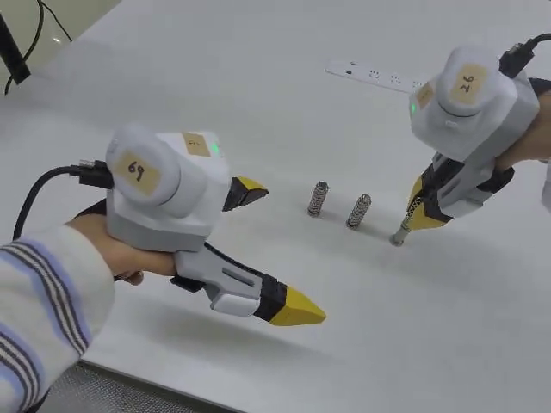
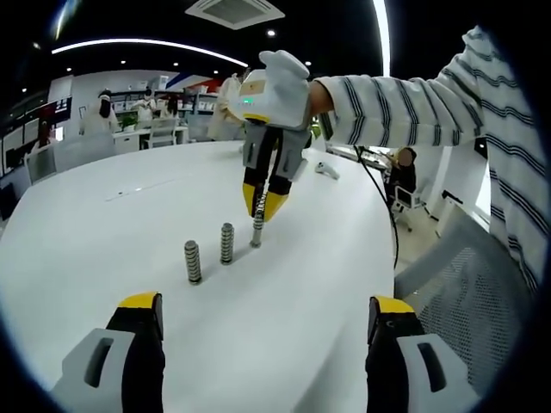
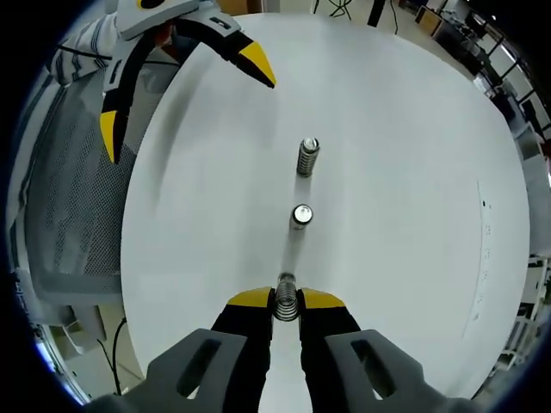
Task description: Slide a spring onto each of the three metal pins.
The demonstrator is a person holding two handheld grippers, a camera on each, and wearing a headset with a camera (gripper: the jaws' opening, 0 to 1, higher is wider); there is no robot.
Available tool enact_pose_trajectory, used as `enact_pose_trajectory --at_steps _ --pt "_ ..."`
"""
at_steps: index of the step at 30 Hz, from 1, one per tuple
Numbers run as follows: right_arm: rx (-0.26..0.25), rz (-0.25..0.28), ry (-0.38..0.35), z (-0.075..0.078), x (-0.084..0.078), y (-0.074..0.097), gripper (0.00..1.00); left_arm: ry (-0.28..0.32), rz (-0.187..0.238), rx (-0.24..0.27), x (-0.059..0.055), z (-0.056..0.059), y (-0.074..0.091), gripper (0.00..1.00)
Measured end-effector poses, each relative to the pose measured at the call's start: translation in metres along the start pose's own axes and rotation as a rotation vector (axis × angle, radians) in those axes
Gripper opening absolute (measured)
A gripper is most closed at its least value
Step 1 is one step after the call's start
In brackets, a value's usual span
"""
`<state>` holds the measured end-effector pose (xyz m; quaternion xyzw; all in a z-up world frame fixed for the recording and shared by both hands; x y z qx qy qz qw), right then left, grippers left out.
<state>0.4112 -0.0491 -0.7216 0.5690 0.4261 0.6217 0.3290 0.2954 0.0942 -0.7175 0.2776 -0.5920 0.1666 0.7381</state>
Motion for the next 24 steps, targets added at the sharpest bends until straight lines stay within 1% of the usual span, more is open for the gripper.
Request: enact_pose_trajectory --at_steps 5,9,14,17,24 --pt "-0.004 -0.007 0.000 0.001 -0.004 -0.006 0.08 0.011 0.000 0.003 -0.001 0.001 0.000 0.97" --pt "-0.004 -0.013 -0.003 0.001 -0.007 -0.011 0.08 0.021 -0.004 0.005 -0.002 0.003 0.000 0.94" --pt "0.000 -0.023 -0.010 0.000 -0.010 -0.016 0.08 0.029 -0.003 0.007 -0.002 0.004 0.000 0.95" --pt "-0.001 -0.026 -0.019 0.001 -0.012 -0.018 0.08 0.040 -0.017 0.005 -0.004 0.005 0.000 0.96" --pt "0.002 -0.033 -0.028 0.000 -0.014 -0.022 0.09 0.045 -0.037 0.005 -0.009 0.003 0.001 0.97"
Point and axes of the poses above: the centre of the closed fingertips' face, and the gripper's own axes: y roughly backward along the fingers, z roughly to its right, x roughly out of its top, the point moved 5 cm from there along y, roughly backward along the fingers, and after that the axes turned 15 degrees about z, right-handed, at the moved point
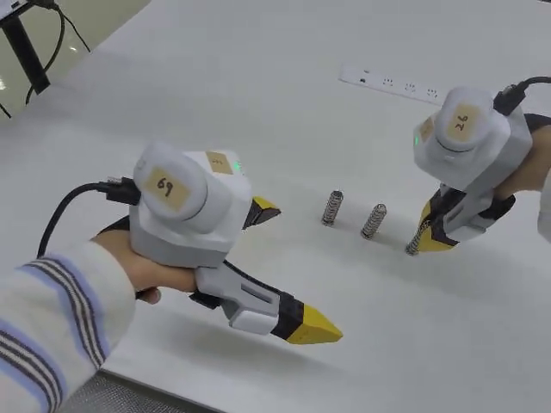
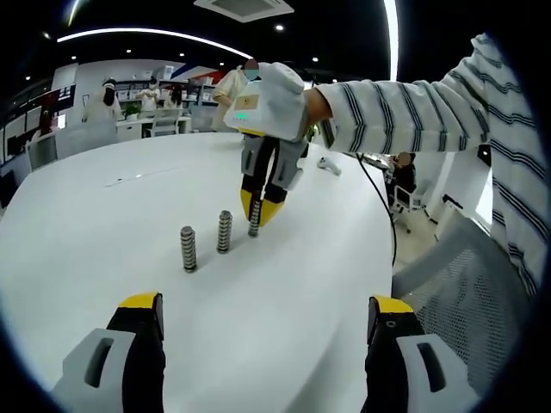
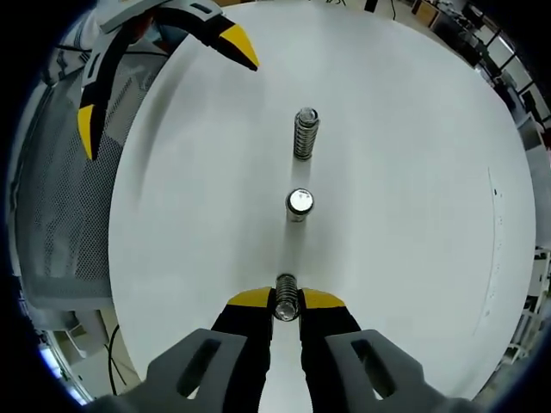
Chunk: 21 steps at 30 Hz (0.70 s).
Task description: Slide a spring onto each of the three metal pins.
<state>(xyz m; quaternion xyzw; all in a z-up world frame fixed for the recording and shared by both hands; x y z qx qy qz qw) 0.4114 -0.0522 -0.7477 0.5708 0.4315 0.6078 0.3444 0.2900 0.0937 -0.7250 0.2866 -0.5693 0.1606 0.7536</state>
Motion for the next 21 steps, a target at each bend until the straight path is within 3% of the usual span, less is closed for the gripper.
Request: enact_pose_trajectory --at_steps 21 --pt "0.011 -0.042 0.025 0.0013 -0.0030 -0.0040 0.09 0.020 -0.014 0.017 -0.0025 -0.0063 0.0026 0.96"
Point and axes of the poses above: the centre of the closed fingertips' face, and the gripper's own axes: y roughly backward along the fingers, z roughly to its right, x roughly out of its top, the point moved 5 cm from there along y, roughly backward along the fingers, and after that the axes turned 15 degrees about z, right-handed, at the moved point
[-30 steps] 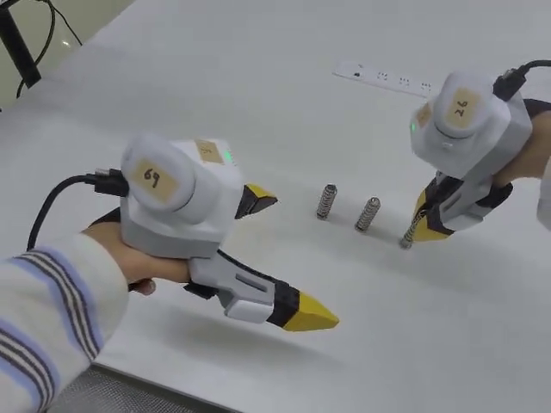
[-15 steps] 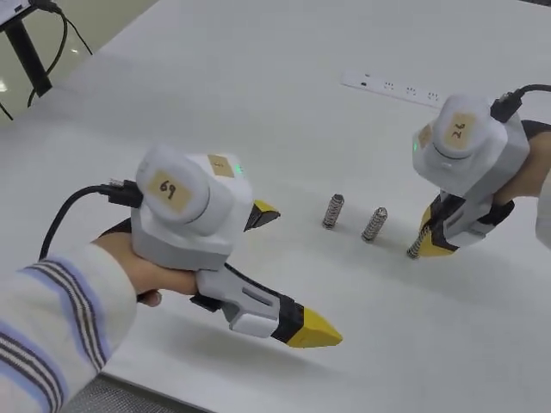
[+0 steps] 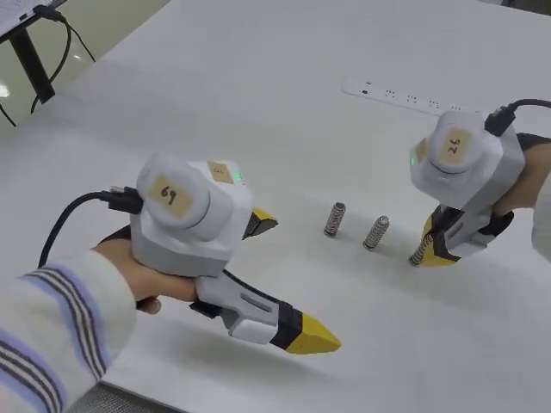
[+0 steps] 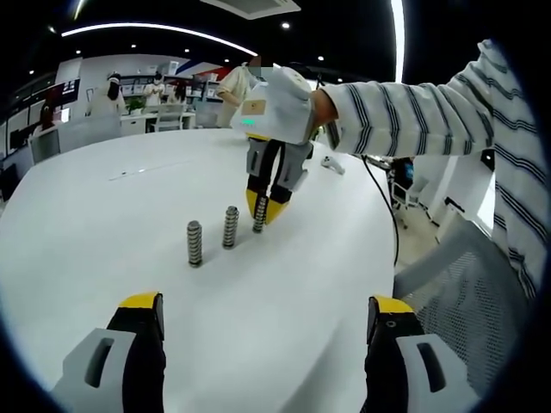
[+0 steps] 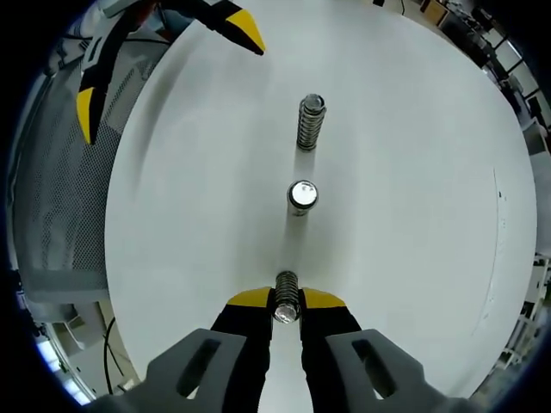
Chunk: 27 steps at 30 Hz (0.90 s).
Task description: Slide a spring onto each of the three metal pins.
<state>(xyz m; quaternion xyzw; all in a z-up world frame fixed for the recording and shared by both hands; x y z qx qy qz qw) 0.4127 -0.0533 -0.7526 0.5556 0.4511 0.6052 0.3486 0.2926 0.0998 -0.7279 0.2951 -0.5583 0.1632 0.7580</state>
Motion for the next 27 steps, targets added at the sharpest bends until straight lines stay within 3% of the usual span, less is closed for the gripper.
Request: enact_pose_trajectory --at_steps 6,18,27 --pt "-0.002 -0.009 -0.005 0.000 -0.002 0.000 0.09 0.004 0.007 -0.001 0.000 0.002 0.000 0.96" --pt "-0.016 -0.016 0.005 0.000 -0.005 0.002 0.27 0.007 0.007 -0.004 0.001 0.004 0.000 0.98" --pt "-0.046 -0.011 0.008 0.001 -0.003 0.014 0.32 0.006 0.002 0.002 0.000 0.003 0.001 0.98"
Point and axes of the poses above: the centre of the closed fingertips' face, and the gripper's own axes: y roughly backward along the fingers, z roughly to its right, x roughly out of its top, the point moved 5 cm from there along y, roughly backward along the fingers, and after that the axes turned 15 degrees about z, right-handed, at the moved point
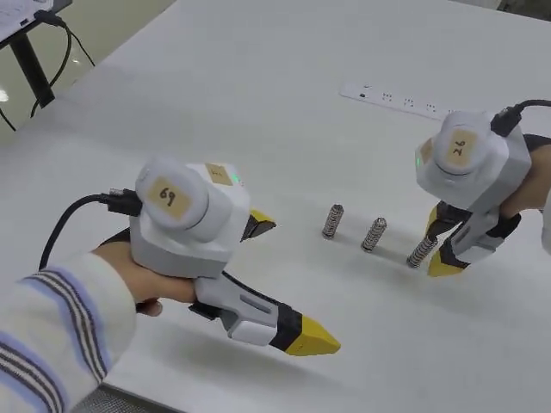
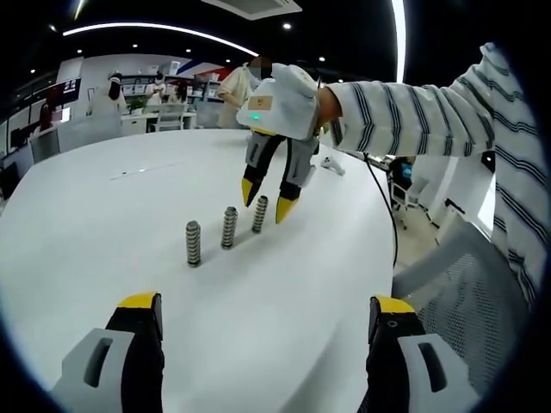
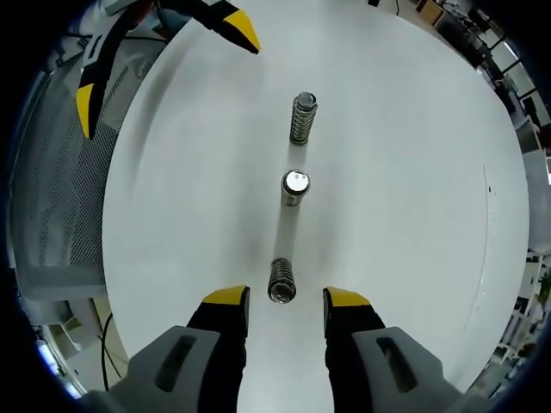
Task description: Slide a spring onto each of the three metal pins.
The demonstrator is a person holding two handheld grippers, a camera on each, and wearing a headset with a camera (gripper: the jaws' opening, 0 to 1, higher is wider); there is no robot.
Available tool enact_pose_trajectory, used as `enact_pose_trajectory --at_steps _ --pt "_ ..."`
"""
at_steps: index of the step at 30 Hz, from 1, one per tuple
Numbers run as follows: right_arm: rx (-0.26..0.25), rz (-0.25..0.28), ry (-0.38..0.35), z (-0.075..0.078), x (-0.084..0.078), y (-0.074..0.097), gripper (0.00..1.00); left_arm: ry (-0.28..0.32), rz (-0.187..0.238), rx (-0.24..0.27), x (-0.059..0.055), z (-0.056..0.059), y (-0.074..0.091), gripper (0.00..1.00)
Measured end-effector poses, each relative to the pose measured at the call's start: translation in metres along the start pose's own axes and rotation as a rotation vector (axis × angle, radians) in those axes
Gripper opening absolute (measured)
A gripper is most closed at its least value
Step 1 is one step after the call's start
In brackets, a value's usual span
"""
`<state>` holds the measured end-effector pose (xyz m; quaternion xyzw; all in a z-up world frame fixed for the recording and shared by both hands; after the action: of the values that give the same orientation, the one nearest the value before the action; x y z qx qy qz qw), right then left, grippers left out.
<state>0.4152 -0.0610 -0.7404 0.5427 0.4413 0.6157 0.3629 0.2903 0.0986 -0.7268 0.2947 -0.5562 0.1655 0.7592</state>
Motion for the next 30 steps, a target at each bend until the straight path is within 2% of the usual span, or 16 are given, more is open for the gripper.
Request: enact_pose_trajectory --at_steps 6,8,11,14,17,19,22,26,28,30 --pt "-0.048 0.024 -0.002 0.002 0.005 0.016 0.38 0.003 -0.015 -0.006 -0.002 0.001 -0.001 0.98" --pt "-0.087 0.044 0.003 0.004 0.008 0.023 0.37 -0.005 -0.011 -0.012 -0.002 0.002 -0.002 0.98" --pt "-0.118 0.070 -0.011 0.004 0.011 0.033 0.40 -0.006 -0.016 -0.013 -0.002 0.002 -0.002 0.98" --pt "-0.126 0.132 -0.045 -0.001 0.017 0.043 0.42 -0.008 -0.021 -0.017 -0.002 0.002 -0.002 0.98" --pt "-0.158 0.148 -0.043 -0.005 0.019 0.055 0.43 -0.004 -0.018 -0.023 -0.002 0.004 -0.003 0.98" --pt "-0.171 0.188 -0.055 -0.010 0.024 0.061 0.44 0.006 -0.011 -0.028 0.000 0.006 -0.003 0.98" --pt "-0.190 0.212 -0.070 -0.015 0.026 0.069 0.44 0.001 -0.014 -0.032 0.000 0.006 -0.004 0.98" --pt "-0.210 0.235 -0.083 -0.022 0.027 0.076 0.45 0.000 -0.013 -0.038 0.002 0.008 -0.004 0.98" --pt "-0.217 0.263 -0.092 -0.025 0.028 0.079 0.44 -0.004 -0.014 -0.043 0.002 0.009 -0.005 0.98" --pt "-0.233 0.289 -0.111 -0.028 0.029 0.081 0.48 -0.003 -0.016 -0.043 0.002 0.010 -0.005 0.98"
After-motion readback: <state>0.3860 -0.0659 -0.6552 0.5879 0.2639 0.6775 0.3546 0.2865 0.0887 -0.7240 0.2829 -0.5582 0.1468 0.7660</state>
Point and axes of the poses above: the centre of the closed fingertips' face, and the gripper's own axes: y roughly backward along the fingers, z roughly to its right, x roughly out of its top, the point moved 5 cm from there along y, roughly backward along the fingers, and after that the axes turned 15 degrees about z, right-handed, at the moved point
